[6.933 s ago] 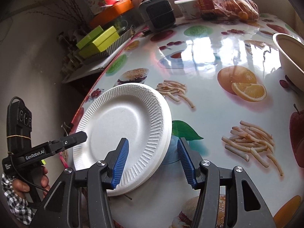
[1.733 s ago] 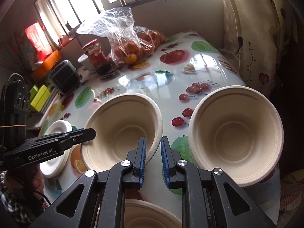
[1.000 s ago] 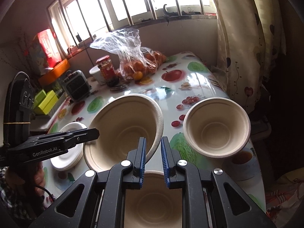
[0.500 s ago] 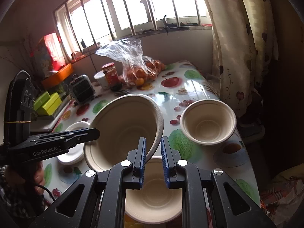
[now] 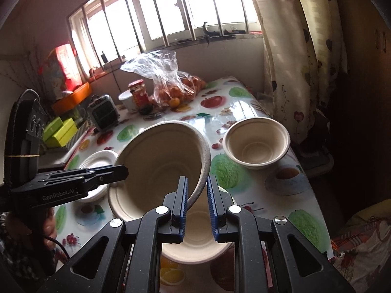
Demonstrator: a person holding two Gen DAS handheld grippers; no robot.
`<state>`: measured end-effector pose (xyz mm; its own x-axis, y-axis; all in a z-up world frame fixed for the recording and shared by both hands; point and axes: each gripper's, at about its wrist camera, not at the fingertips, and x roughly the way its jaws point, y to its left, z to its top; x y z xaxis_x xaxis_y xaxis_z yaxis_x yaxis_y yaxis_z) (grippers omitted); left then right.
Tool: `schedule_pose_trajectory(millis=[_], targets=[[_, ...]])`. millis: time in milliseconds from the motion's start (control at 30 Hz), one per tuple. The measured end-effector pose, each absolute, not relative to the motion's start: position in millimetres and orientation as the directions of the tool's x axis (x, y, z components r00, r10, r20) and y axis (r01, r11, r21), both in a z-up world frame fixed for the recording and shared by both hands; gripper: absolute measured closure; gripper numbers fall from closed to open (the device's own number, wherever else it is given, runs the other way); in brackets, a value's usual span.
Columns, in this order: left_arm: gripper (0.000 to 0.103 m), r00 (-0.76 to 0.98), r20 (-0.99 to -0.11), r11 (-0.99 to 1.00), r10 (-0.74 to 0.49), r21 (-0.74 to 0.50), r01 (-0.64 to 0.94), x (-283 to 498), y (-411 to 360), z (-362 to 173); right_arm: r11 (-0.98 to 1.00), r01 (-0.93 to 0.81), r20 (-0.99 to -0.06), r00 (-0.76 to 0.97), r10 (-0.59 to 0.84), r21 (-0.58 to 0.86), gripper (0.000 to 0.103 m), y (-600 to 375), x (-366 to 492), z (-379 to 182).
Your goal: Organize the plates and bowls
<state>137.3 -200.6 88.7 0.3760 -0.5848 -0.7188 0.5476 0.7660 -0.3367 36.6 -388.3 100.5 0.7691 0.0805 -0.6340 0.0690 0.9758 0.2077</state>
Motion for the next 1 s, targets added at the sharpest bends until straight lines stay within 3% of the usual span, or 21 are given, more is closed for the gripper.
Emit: schedule_pose_trajectory(millis=[1000], targets=[[0.089, 0.283, -0.780, 0.759, -0.558, -0.342, 0.554, 130.9, -226.7, 50.1, 0.959, 0.142, -0.689, 0.721, 0.069, 0.245, 0.086, -405.5, 24.4, 60.4]])
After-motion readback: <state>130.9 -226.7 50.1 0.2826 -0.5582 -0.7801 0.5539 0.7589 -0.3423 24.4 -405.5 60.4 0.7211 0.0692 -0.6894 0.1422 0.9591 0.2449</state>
